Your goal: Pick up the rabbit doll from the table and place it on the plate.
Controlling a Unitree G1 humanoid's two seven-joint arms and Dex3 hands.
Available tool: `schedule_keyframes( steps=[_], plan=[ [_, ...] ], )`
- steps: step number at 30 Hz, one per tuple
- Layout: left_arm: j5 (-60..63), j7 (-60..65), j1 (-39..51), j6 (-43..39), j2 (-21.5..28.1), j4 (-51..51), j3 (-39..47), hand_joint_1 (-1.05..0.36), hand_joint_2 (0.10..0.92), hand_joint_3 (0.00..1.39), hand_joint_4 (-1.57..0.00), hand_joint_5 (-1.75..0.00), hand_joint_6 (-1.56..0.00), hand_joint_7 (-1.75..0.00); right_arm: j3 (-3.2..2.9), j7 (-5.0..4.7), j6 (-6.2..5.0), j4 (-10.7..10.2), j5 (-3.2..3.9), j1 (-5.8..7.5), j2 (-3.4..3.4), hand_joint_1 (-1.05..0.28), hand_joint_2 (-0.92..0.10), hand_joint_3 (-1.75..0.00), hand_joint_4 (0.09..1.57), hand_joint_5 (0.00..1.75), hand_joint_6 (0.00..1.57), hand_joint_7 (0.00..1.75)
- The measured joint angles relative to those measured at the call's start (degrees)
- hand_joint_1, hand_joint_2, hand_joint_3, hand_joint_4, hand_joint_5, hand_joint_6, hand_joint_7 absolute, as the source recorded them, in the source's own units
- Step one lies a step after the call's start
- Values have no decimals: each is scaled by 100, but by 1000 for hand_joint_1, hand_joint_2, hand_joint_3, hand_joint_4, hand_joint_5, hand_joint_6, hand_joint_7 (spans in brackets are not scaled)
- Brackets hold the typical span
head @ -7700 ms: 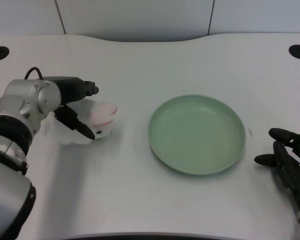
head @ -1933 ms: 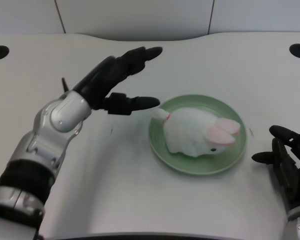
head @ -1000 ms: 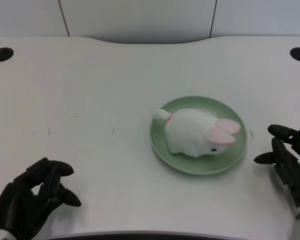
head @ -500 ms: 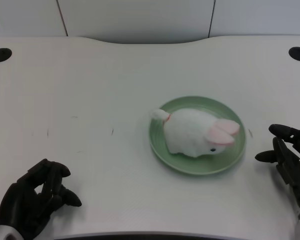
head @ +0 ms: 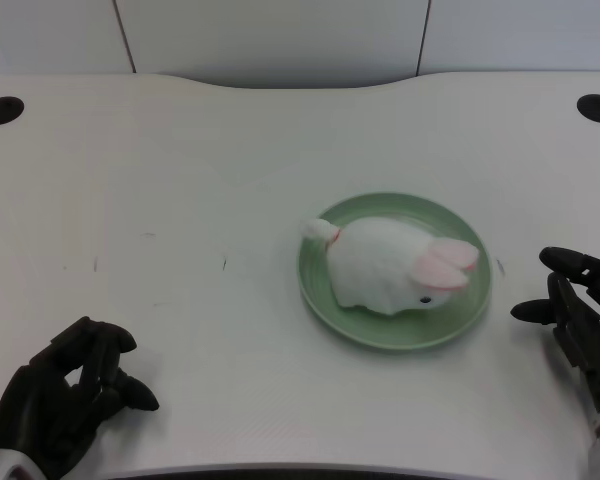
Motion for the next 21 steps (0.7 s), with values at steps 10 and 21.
schedule_keyframes(
  steps=[10,21],
  plan=[
    [66,-95,-234,-177,69,268,42,-609,921,585,-637,-1746,-583,-1614,32,-110,86,0,-56,0,-1,-413,-921,-272,910,960,865,524],
    [55,-93,-233,-131,100,225,41,-601,921,579,-633,-1746,-582,-1617,152,-504,-17,-2,-262,18,-11,-457,-921,-348,947,1059,875,599]
  ],
)
